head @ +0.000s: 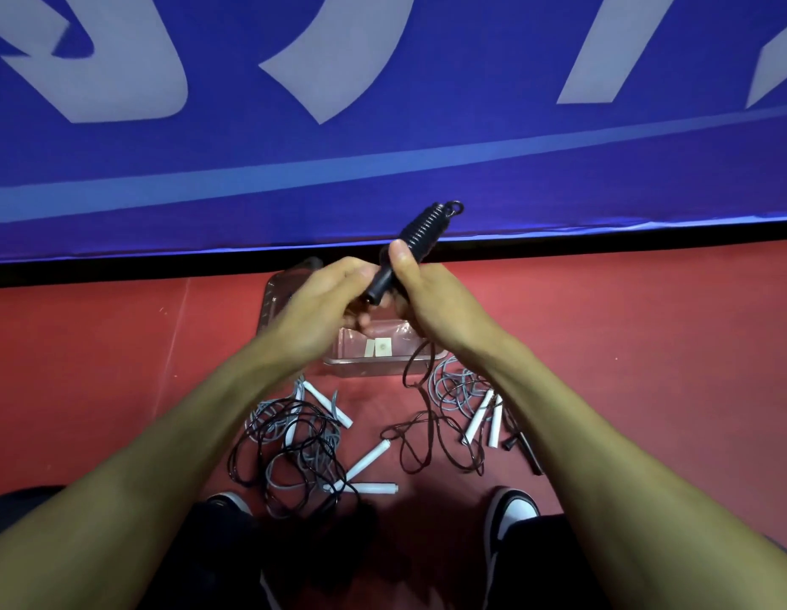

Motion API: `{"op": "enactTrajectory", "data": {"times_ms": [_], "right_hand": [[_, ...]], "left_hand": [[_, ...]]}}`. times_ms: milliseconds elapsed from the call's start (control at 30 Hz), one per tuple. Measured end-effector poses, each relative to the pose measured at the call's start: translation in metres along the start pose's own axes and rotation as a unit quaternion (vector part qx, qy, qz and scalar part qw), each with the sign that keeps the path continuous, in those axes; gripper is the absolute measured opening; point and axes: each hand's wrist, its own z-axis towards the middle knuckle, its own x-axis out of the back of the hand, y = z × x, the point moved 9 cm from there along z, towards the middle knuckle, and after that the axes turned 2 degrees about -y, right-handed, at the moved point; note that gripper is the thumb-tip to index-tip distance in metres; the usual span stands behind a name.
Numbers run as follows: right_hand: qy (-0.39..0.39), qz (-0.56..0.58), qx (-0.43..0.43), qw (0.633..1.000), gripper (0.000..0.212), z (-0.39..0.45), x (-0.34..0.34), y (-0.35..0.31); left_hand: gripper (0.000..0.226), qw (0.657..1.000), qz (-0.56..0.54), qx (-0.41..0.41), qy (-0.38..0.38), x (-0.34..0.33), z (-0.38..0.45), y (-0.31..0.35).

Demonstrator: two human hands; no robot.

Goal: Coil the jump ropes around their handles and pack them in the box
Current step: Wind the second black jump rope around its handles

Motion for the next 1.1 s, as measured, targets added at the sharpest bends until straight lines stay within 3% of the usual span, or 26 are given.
{"op": "enactTrajectory", "data": {"times_ms": [67,200,267,367,433,600,767,833,967,1033,1100], "right_hand": [[-0.014,-0.008,0.006,1.0,0.062,0.0,-0.002,-0.001],[-0.037,-0.009,-0.013,0.999,0.067,-0.001,-0.003,0.003],[-0.051,-0.015,-0.024,0.998,0.071,-0.002,-0.006,0.007],[-0.066,-0.054,0.007,0.996,0.058,-0.003,-0.014,0.003],[-0.046,-0.072,0.017,0.996,0.058,-0.004,-0.013,0.0],[-0.076,-0.059,0.038,0.995,0.062,-0.006,-0.019,-0.005],[-0.118,-0.165,0.0,0.979,0.066,-0.011,-0.018,0.002],[-0.12,-0.188,-0.01,0.975,0.061,-0.01,-0.015,0.008],[-0.088,-0.207,0.005,0.974,0.041,-0.004,-0.005,0.011],[-0.082,-0.216,0.024,0.973,0.04,-0.004,-0.004,0.005],[-0.074,-0.202,0.039,0.976,0.04,-0.006,-0.003,-0.003]], "left_hand": [[0.032,0.999,-0.04,-0.01,-0.003,0.002,-0.001,-0.001],[0.032,0.999,-0.015,-0.032,-0.008,0.004,-0.001,0.004],[0.027,0.997,0.058,-0.049,0.009,0.007,-0.002,0.009],[0.028,0.97,0.224,-0.071,0.06,0.009,-0.006,0.017],[0.03,0.959,0.257,-0.086,0.082,0.007,-0.009,0.023],[0.03,0.971,0.23,-0.044,0.04,0.003,-0.009,0.019],[0.028,0.984,0.17,-0.026,0.042,0.005,-0.01,0.01],[0.028,0.988,0.139,-0.028,0.057,0.009,-0.008,0.007],[0.021,0.973,0.207,-0.05,0.085,0.02,0.0,0.002],[0.018,0.98,0.179,-0.047,0.068,0.02,0.002,0.0],[0.034,0.994,0.101,-0.016,0.05,0.012,0.002,-0.003]]}}
